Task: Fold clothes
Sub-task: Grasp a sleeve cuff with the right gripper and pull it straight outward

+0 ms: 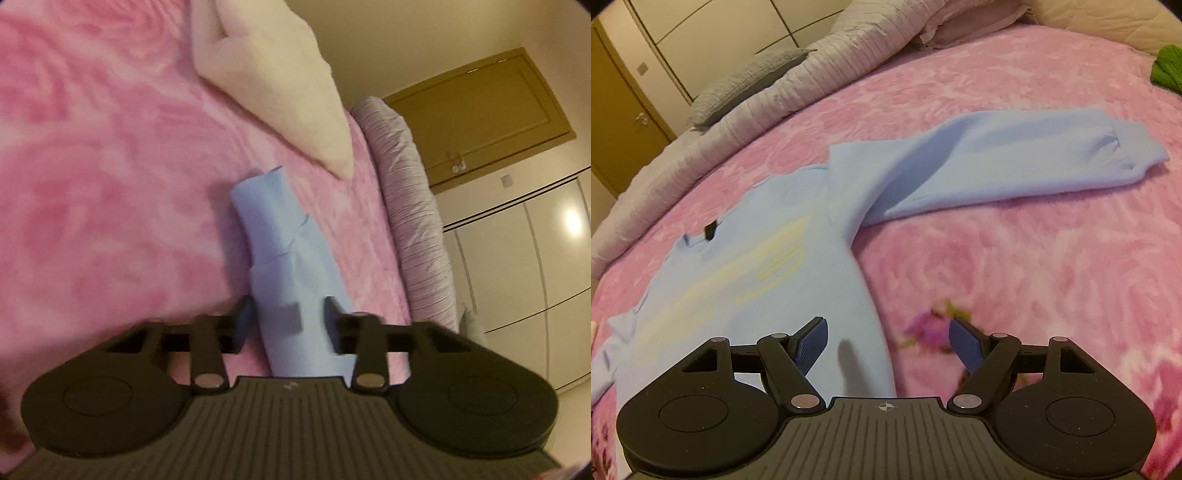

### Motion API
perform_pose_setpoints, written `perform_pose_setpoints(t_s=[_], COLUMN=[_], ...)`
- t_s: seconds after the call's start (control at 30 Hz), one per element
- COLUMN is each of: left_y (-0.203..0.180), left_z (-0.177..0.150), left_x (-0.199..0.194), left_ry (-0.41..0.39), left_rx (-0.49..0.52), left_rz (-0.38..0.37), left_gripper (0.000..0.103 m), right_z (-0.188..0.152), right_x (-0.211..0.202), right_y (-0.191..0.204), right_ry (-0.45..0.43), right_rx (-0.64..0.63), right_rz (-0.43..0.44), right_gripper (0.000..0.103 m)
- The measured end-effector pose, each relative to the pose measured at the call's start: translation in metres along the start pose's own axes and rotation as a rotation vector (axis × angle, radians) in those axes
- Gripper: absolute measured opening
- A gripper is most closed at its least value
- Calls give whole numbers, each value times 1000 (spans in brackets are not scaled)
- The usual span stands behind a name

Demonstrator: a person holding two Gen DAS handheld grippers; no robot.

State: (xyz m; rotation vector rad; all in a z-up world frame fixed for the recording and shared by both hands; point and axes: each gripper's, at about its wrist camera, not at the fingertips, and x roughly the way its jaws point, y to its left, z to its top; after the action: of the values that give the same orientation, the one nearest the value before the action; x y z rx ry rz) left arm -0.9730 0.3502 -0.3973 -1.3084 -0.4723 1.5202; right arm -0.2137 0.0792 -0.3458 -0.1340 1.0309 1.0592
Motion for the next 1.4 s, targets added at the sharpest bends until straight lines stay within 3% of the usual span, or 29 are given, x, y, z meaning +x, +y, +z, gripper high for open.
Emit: perform_pose_setpoints(t_s=[0.07, 0.13, 0.2, 0.23, 0.3, 0.4, 0.43, 0.53, 0.7, 0.83, 0.93, 1.0, 1.03, 1.07, 1.13, 1.23, 1.3, 1.4], left_y=[-11, -34, -44, -43, -26, 17, 18, 21, 11, -1, -14, -23, -26, -28, -35, -39, -38, -34], left_z=[-2, -15, -31, -41, -50, -43, -45, -51, -77, -112, -136, -149, -155, -159, -168, -177, -183, -190], left_x=[-14, -57, -95, -110, -117, -99, -103, -115, -143, -148, -145, -141, -139, -136, -136, -142, -143, -137], left_ry=[-59, -178, -268, -284, -242, -86, -77, -50, 30, 135, 200, 231, 244, 261, 294, 328, 351, 401], left_rx=[80, 325, 545, 655, 724, 632, 594, 478, 388, 368, 358, 374, 375, 380, 403, 477, 535, 553], left_rz=[-40, -95, -93, -63, 18, 121, 126, 140, 65, -2, -47, -65, -83, -101, -122, -157, -137, -122], left_gripper=[0, 0, 0, 0, 1, 5, 5, 20, 22, 23, 23, 23, 23, 23, 23, 23, 23, 22], right_z=[3, 4, 2, 0, -3, -7, -6, 2, 24, 35, 49, 65, 71, 76, 82, 75, 60, 38], right_x=[5, 5, 0, -3, -8, -16, -21, -43, -62, -37, -14, -7, -3, 2, -1, -46, -80, -85], right_y=[-1, -2, -6, -10, -18, -38, -45, -71, -148, -202, -226, -231, -232, -233, -233, -208, -193, -211], right_ry=[4, 5, -8, -12, -16, -18, -24, -78, -219, -245, -293, -315, -314, -303, -312, -446, -539, -470], right_rx=[8, 4, -7, -3, 9, 63, 82, 151, 438, 686, 778, 778, 765, 753, 700, 474, 338, 429], right_rz=[-4, 0, 11, 12, 17, 41, 51, 67, 99, 135, 155, 123, 105, 97, 87, 44, -10, -137], right_gripper=[76, 76, 76, 76, 76, 76, 76, 76, 76, 76, 75, 62, 37, 6, 4, 3, 3, 4])
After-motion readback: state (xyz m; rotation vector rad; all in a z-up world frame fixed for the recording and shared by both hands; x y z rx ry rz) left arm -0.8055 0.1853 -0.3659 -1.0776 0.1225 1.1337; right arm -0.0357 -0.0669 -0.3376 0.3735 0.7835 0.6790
